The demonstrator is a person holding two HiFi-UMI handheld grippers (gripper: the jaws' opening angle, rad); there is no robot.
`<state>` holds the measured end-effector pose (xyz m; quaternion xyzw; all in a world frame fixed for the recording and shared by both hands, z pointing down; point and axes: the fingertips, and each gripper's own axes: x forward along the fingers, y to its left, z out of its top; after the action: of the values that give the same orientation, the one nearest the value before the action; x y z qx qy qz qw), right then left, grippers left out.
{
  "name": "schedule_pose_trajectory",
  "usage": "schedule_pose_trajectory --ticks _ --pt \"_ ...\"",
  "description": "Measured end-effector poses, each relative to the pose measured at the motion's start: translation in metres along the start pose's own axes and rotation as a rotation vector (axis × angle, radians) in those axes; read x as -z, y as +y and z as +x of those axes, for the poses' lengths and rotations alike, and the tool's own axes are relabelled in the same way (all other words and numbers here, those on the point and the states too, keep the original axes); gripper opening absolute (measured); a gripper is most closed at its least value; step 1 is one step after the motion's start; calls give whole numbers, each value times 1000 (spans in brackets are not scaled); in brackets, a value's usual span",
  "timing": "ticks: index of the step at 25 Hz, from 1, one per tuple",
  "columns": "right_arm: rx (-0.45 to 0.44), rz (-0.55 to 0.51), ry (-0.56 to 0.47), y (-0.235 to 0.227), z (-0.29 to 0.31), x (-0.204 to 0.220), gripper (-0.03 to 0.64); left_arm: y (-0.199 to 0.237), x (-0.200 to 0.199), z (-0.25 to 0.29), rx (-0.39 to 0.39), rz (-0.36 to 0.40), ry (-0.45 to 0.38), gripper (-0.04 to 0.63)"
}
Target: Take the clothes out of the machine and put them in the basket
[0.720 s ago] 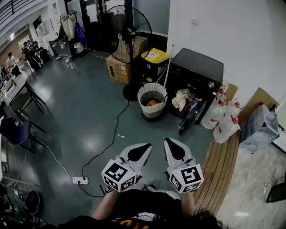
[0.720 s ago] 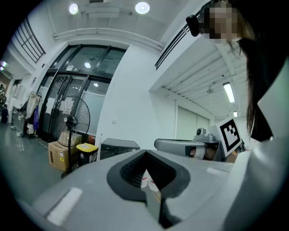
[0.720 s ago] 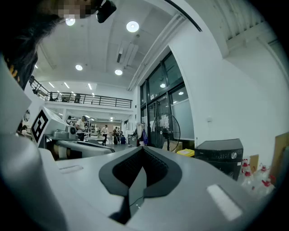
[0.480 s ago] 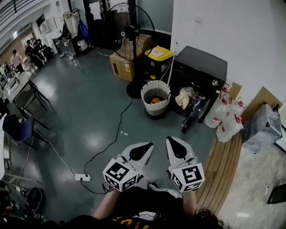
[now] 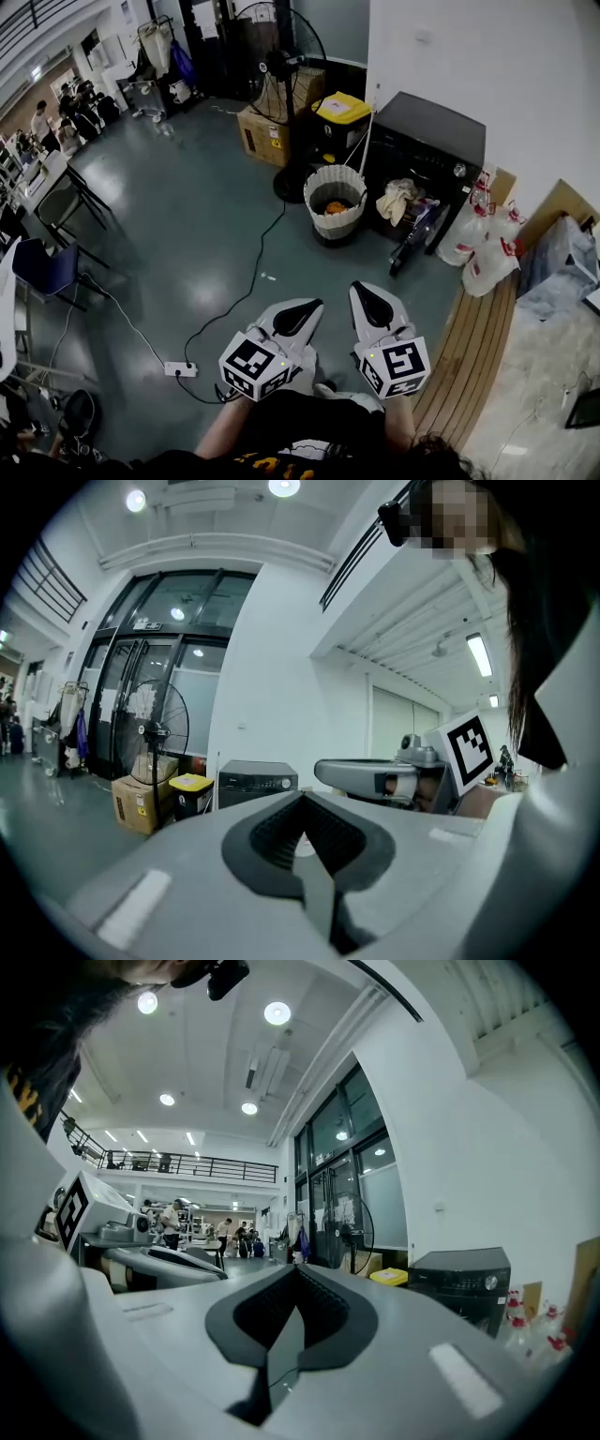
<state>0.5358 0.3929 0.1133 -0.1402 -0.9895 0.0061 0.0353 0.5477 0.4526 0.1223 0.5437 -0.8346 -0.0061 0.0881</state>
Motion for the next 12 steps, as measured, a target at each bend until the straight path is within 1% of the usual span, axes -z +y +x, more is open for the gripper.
schedule_pose_trajectory --ticks 2,5,8,12 --pt "1 8 -1 -3 7 -1 15 7 1 1 -9 13 12 0" --pt "-5 23 -1 -5 22 0 15 22 0 5 -12 8 7 0" --pt "-3 29 8 -6 41 3 15 39 5 11 -1 -10 8 0" --pt "18 34 23 -18 78 6 15 71 8 30 21 4 22 0"
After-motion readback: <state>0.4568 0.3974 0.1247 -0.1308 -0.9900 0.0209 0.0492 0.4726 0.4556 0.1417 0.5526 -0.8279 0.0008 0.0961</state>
